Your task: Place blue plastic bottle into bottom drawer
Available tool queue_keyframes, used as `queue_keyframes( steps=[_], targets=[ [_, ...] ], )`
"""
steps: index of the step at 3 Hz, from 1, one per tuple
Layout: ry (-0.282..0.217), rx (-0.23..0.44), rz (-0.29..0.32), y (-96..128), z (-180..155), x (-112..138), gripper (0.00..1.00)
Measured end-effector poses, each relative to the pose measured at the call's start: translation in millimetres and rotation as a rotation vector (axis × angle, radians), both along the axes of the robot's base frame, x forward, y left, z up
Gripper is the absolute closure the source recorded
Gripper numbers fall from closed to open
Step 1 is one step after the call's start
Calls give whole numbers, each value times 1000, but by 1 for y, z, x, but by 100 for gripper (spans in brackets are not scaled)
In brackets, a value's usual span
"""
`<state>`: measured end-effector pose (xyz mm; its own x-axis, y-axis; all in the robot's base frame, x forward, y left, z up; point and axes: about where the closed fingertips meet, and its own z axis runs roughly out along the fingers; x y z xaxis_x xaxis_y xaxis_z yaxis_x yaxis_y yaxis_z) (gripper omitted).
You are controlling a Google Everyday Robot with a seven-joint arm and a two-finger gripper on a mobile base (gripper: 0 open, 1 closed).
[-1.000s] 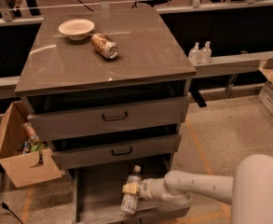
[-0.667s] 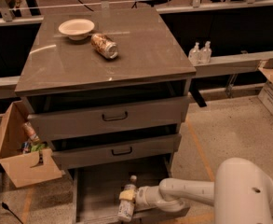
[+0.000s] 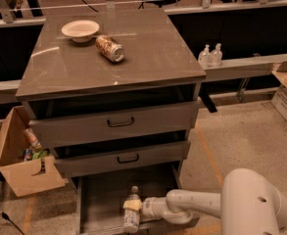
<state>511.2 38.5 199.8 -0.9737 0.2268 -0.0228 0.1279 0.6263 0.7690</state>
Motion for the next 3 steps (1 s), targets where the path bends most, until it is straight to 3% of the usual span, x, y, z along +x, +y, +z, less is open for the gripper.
queue_keyframes(
  steps=[2, 3],
  targets=[
    [-36, -11, -3, -6, 57, 30, 100],
    [-11, -27, 8, -11, 71, 37, 100]
  ],
)
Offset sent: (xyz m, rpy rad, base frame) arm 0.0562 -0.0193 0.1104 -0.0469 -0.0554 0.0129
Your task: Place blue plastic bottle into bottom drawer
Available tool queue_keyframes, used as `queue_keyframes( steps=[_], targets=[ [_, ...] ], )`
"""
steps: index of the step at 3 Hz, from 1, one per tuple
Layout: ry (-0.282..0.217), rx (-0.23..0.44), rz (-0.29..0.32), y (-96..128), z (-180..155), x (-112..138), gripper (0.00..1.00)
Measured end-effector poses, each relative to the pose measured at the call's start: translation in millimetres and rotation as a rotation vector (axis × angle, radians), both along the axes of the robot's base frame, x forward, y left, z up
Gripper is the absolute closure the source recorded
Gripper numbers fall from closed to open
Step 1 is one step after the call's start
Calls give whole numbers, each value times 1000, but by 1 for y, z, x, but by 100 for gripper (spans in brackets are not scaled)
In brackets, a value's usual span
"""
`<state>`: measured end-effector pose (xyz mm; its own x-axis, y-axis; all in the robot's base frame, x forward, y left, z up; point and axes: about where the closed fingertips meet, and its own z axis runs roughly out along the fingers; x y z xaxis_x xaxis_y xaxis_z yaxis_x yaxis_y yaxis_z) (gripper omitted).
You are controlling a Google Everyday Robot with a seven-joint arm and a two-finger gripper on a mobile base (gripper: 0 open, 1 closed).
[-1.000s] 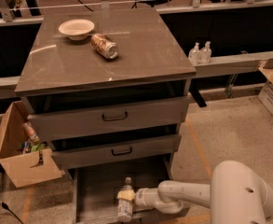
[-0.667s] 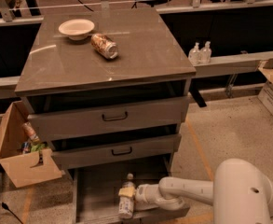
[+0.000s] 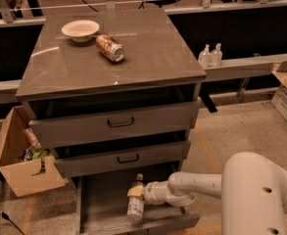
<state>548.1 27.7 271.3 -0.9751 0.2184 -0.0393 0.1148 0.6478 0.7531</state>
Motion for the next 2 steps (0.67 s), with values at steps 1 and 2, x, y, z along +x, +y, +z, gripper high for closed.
queue_keyframes(
  steps=[1, 2],
  targets=[
    [18, -10, -5, 6, -7, 8, 100],
    [18, -33, -7, 16, -23, 17, 100]
  ],
)
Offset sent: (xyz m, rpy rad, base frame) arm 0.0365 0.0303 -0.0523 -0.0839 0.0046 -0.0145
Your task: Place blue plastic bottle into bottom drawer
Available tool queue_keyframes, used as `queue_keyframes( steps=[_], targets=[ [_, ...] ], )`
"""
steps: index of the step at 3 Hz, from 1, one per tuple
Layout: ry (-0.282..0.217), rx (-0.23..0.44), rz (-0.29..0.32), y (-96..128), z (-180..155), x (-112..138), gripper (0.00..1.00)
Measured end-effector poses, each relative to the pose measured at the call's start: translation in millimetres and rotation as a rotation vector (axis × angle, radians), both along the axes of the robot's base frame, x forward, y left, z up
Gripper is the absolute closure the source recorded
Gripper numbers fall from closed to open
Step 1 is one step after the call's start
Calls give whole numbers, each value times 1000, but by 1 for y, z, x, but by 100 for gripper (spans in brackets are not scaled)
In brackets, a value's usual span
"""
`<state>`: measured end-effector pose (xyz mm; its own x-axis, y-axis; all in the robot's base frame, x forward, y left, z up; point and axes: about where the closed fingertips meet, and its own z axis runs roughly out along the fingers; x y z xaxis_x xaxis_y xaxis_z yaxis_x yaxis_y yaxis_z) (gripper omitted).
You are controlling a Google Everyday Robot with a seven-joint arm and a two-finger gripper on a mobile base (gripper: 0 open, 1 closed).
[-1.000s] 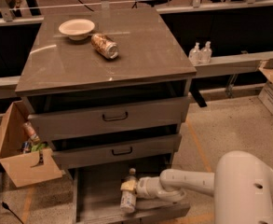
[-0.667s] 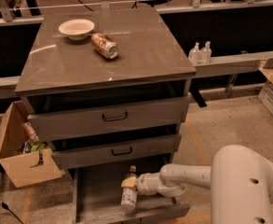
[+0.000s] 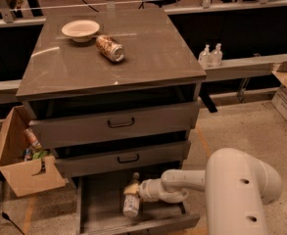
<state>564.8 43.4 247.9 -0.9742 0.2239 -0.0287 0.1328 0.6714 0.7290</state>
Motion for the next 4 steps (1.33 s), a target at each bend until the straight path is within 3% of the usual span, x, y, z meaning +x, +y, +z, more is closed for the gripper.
queue_keyframes(
  steps=[2, 4],
  targets=[
    [-21, -143, -4, 17, -39, 14, 59],
    [-58, -232, -3, 23, -52, 18, 12]
  ],
)
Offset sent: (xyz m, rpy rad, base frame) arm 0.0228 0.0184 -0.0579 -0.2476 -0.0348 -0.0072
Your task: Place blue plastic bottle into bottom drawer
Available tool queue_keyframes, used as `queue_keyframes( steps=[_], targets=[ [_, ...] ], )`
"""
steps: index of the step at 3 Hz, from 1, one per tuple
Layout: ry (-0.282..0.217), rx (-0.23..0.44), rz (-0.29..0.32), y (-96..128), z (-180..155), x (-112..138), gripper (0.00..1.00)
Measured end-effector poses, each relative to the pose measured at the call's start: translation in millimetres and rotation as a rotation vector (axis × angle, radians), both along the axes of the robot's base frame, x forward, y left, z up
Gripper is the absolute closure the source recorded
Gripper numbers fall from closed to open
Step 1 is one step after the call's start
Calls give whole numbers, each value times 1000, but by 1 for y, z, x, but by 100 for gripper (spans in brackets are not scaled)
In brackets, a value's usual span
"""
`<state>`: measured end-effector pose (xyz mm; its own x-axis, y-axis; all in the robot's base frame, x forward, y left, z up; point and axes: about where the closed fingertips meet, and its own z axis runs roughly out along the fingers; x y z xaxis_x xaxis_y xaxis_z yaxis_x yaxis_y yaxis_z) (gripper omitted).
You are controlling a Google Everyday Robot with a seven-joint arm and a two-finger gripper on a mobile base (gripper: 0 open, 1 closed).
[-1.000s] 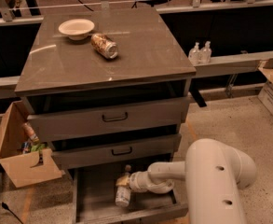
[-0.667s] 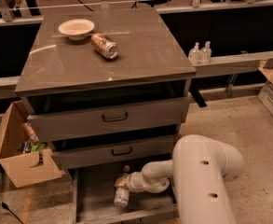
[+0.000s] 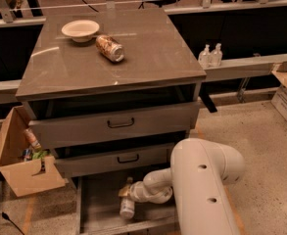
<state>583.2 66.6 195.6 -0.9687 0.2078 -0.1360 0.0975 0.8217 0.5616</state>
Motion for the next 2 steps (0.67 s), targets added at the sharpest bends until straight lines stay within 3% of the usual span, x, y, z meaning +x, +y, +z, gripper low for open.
queue_keyframes(
  steps=[1, 2],
  targets=[
    [-16, -23, -5, 0, 0, 2, 0],
    [-21, -3, -31, -7, 5, 1, 16]
  ],
)
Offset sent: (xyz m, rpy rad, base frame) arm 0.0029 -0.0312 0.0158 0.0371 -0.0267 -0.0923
